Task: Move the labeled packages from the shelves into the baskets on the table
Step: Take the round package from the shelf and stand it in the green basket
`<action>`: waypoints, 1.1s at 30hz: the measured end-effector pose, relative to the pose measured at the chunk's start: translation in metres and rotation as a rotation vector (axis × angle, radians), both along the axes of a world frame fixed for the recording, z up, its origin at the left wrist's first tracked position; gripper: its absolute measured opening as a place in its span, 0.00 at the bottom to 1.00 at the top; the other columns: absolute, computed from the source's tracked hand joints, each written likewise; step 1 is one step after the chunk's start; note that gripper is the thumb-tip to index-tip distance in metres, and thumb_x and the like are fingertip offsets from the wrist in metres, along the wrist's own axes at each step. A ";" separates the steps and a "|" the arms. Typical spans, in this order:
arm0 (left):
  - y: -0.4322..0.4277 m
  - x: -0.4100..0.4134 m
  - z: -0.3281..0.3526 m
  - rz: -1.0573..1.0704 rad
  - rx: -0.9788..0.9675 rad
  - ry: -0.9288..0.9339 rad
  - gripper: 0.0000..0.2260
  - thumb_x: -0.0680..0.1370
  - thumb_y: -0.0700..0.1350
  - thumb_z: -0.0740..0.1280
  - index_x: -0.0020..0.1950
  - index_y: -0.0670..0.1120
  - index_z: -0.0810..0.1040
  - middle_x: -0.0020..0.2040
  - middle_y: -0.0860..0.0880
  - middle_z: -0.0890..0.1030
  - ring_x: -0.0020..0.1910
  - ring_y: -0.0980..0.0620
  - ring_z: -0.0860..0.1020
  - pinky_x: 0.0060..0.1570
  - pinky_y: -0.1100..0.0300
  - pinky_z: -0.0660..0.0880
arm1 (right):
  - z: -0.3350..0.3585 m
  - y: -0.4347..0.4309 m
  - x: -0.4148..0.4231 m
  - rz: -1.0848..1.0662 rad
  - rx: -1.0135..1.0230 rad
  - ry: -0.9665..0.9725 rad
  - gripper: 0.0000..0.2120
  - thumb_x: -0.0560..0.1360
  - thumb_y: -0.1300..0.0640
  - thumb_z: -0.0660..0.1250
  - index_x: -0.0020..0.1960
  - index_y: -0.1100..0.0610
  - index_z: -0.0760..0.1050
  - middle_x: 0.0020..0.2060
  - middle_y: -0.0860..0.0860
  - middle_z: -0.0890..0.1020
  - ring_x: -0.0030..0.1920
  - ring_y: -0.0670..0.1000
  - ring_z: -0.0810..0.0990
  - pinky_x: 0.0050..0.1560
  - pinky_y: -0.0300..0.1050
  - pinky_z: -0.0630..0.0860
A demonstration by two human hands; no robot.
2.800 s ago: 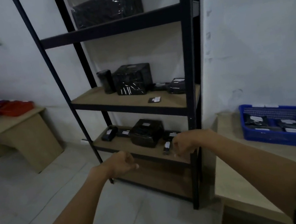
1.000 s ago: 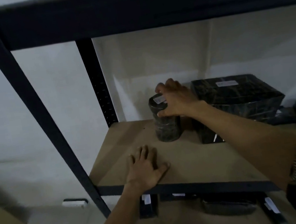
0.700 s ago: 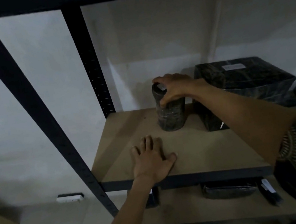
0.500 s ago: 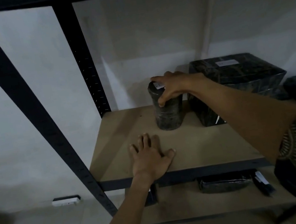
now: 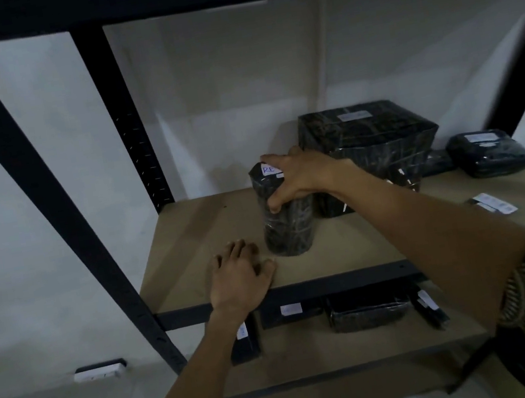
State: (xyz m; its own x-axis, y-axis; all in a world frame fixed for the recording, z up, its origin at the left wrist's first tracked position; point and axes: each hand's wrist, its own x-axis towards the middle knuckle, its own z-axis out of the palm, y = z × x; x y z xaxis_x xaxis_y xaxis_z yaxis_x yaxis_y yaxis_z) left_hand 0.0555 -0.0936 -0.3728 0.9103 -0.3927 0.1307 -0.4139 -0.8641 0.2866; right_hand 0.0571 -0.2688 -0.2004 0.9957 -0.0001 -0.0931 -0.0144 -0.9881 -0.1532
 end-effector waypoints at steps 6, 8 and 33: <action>0.006 -0.047 -0.014 0.026 -0.030 -0.156 0.34 0.80 0.63 0.41 0.66 0.44 0.76 0.68 0.43 0.75 0.70 0.44 0.70 0.67 0.44 0.64 | -0.002 -0.005 -0.053 0.002 0.023 -0.087 0.50 0.64 0.38 0.73 0.77 0.43 0.49 0.70 0.58 0.63 0.69 0.61 0.64 0.64 0.52 0.67; 0.006 -0.064 -0.018 0.055 -0.006 -0.131 0.32 0.80 0.63 0.45 0.67 0.43 0.75 0.68 0.42 0.75 0.69 0.41 0.70 0.67 0.40 0.64 | -0.005 -0.008 -0.074 0.018 -0.010 -0.172 0.50 0.64 0.37 0.73 0.77 0.44 0.49 0.69 0.59 0.63 0.68 0.61 0.64 0.64 0.55 0.67; -0.082 -0.295 -0.026 -0.350 0.203 0.574 0.15 0.78 0.56 0.66 0.58 0.48 0.79 0.58 0.51 0.77 0.53 0.56 0.72 0.53 0.64 0.68 | -0.040 -0.103 -0.395 -0.188 -0.023 -0.136 0.48 0.61 0.34 0.73 0.74 0.47 0.58 0.68 0.55 0.66 0.67 0.59 0.68 0.63 0.55 0.69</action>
